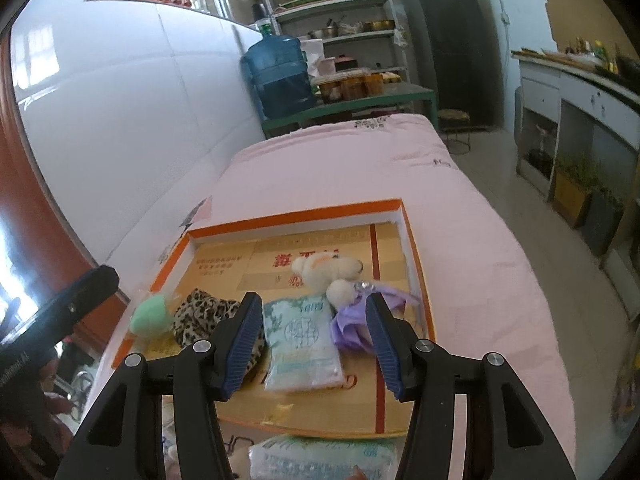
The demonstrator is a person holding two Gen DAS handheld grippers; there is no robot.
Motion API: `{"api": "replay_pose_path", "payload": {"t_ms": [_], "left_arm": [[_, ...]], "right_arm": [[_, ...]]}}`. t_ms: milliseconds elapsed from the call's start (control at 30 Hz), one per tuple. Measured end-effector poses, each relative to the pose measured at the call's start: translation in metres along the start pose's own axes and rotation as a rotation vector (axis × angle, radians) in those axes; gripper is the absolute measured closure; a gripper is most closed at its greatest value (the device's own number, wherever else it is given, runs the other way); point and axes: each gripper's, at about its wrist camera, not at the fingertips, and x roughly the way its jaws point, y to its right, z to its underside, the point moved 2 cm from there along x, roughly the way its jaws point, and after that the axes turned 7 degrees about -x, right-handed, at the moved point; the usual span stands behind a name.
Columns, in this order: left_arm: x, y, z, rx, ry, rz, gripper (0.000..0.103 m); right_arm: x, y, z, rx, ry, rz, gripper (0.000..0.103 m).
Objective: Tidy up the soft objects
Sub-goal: 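Lift both open tools away from the box toward the remaining items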
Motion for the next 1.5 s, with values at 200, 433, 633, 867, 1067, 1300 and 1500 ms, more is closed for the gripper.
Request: {"api": "replay_pose_path", "payload": {"t_ms": [200,433,633,867,1067,1300,1500], "left_arm": [[-0.007,0.002,0.012,-0.008,-0.008,0.005,0.041],[-0.032,0.010,0.027,-0.009,-0.006,0.018,0.041],[-0.056,0.011,0.043,-0.021,-0.018,0.023,0.041],[-0.091,0.002,0.060,-0.037,-0.010,0.016,0.041],[-0.115,-0.003,0.072,-0.030,-0.003,0.007,0.041],[-0.133,-0.011,0.090,-0.024,-0.001,0.016,0.041],[-0.133,-0.013,0.108,-0.028,-0.033,0.028,0.041]], "right_arm": [[-0.018,-0.007,0.007,-0.016,0.014,0.008,0.047],[-0.050,-0.013,0.021,-0.034,0.016,0.001,0.047],[-0.077,-0.019,0.039,-0.056,0.005,-0.013,0.047],[-0.107,-0.032,0.069,-0.107,-0.012,-0.031,0.047],[-0.126,-0.045,0.095,-0.157,-0.031,-0.073,0.047],[-0.148,-0.057,0.130,-0.227,-0.049,-0.155,0.047],[-0.160,-0.068,0.155,-0.255,-0.088,-0.242,0.044]]}}
